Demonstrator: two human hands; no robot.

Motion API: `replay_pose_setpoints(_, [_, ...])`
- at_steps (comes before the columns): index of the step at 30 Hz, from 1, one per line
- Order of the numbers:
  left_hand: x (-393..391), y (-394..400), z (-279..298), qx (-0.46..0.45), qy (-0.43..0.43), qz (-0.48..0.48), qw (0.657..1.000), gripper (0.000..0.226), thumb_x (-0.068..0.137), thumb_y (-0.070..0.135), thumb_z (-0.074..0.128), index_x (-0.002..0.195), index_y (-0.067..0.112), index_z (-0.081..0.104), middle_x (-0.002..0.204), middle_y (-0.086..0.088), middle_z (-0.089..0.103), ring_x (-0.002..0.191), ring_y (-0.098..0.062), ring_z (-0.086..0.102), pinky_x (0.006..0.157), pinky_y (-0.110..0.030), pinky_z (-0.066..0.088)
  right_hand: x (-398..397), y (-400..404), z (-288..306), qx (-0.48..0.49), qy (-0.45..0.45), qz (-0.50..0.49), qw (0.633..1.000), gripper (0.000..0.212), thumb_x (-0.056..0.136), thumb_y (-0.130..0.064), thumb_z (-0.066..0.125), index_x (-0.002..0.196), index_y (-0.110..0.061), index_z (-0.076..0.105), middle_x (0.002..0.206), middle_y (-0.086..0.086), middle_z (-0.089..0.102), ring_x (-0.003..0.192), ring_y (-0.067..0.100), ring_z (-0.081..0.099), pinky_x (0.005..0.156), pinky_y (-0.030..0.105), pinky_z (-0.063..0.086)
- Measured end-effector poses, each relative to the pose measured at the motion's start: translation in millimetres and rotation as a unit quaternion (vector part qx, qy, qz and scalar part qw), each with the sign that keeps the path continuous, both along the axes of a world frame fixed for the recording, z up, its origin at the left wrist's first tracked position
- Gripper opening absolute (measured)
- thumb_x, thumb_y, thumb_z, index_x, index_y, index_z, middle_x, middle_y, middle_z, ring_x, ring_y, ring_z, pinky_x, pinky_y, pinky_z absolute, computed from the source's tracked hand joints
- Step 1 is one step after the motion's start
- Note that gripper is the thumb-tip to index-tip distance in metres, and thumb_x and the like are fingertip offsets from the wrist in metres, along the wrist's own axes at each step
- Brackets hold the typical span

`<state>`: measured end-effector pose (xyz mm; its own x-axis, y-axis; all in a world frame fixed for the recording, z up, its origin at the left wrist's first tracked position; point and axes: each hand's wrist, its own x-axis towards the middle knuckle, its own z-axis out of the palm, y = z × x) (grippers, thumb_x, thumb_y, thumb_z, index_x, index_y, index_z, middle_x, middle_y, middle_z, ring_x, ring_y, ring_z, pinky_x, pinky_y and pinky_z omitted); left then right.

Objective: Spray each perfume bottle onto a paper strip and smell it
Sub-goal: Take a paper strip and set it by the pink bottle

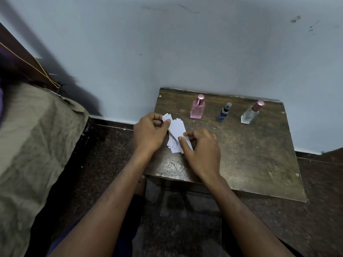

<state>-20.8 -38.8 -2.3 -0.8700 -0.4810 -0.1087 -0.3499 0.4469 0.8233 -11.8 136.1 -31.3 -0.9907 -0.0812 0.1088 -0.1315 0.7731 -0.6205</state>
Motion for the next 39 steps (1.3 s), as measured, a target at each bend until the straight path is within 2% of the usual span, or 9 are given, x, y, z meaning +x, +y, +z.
replay_pose_setpoints(4, [4.3,-1.8,3.1,0.080,0.013,-0.020,0.996,0.016,0.094,0.033,0.080,0.105,0.021,0.077,0.088,0.007,0.081,0.081,-0.007,0.077,0.085,-0.034,0.063,-3.5,5.6,4.5,-0.110,-0.016,0.002,0.994,0.030,0.092,-0.055,0.070,0.105,-0.030,0.078,0.092,-0.018,0.073,0.087,0.005,0.068,0.084,0.039,0.058])
replay_pose_setpoints(7, [7.7,-0.5,3.2,0.074,0.014,-0.046,0.996,0.018,0.093,0.031,0.081,0.107,0.021,0.078,0.091,0.007,0.082,0.082,-0.007,0.078,0.081,-0.029,0.061,-3.5,9.0,11.3,-0.161,-0.052,0.015,0.985,0.026,0.089,-0.046,0.081,0.105,-0.026,0.080,0.081,-0.021,0.074,0.076,-0.002,0.069,0.075,0.027,0.058])
replay_pose_setpoints(16, [10.4,6.6,-1.0,0.066,0.006,-0.035,0.997,0.020,0.088,0.034,0.087,0.099,0.020,0.078,0.077,0.005,0.080,0.067,-0.005,0.076,0.068,-0.024,0.059,-3.7,12.5,4.7,-0.169,-0.118,0.024,0.978,0.012,0.083,-0.029,0.088,0.093,-0.025,0.082,0.067,-0.018,0.074,0.058,-0.002,0.065,0.064,0.023,0.050])
replay_pose_setpoints(19, [10.3,8.6,-1.0,0.078,0.000,-0.037,0.996,0.017,0.091,0.030,0.085,0.098,0.017,0.078,0.073,0.003,0.079,0.060,-0.005,0.073,0.067,-0.032,0.064,-4.7,15.0,2.6,-0.152,-0.118,0.018,0.981,0.012,0.084,-0.034,0.085,0.094,-0.027,0.082,0.070,-0.017,0.074,0.061,0.001,0.066,0.067,0.031,0.057])
replay_pose_setpoints(23, [10.6,6.2,0.9,0.086,-0.008,-0.048,0.995,0.019,0.089,0.034,0.086,0.099,0.020,0.078,0.077,0.004,0.080,0.067,-0.008,0.075,0.067,-0.030,0.063,-2.4,7.9,6.0,-0.126,-0.099,0.022,0.987,0.029,0.088,-0.053,0.078,0.104,-0.029,0.081,0.080,-0.020,0.075,0.068,-0.007,0.063,0.067,0.023,0.050])
replay_pose_setpoints(26, [13.1,6.8,1.7,0.113,-0.016,-0.054,0.992,0.016,0.089,0.030,0.087,0.096,0.019,0.077,0.077,0.002,0.080,0.062,-0.005,0.072,0.058,-0.025,0.059,-3.8,4.1,9.5,-0.110,-0.112,0.019,0.987,0.023,0.088,-0.050,0.080,0.096,-0.029,0.080,0.077,-0.020,0.074,0.064,-0.009,0.061,0.063,0.021,0.043])
replay_pose_setpoints(30, [15.1,6.5,1.1,0.137,-0.016,-0.046,0.989,0.019,0.089,0.025,0.087,0.097,0.011,0.077,0.076,-0.002,0.080,0.062,-0.008,0.074,0.056,-0.025,0.061,-6.0,3.9,10.9,-0.110,-0.140,0.006,0.984,0.017,0.088,-0.044,0.082,0.085,-0.028,0.078,0.072,-0.015,0.073,0.066,0.000,0.066,0.064,0.027,0.051])
replay_pose_setpoints(35, [12.5,8.1,0.5,0.095,-0.015,-0.042,0.994,0.011,0.093,0.024,0.084,0.094,0.016,0.076,0.072,-0.001,0.079,0.056,-0.010,0.072,0.055,-0.024,0.059,-6.6,12.7,11.3,-0.141,-0.151,-0.012,0.978,0.014,0.087,-0.038,0.085,0.084,-0.025,0.080,0.071,-0.013,0.075,0.063,-0.001,0.067,0.064,0.025,0.054])
replay_pose_setpoints(39, [12.0,8.1,-1.3,0.001,0.004,-0.047,0.999,0.015,0.092,0.035,0.083,0.093,0.021,0.077,0.074,0.009,0.077,0.059,-0.006,0.073,0.062,-0.017,0.060,-6.7,19.5,18.9,-0.199,-0.174,-0.015,0.964,0.007,0.090,-0.026,0.084,0.087,-0.020,0.081,0.074,-0.009,0.076,0.060,-0.007,0.064,0.058,0.010,0.045])
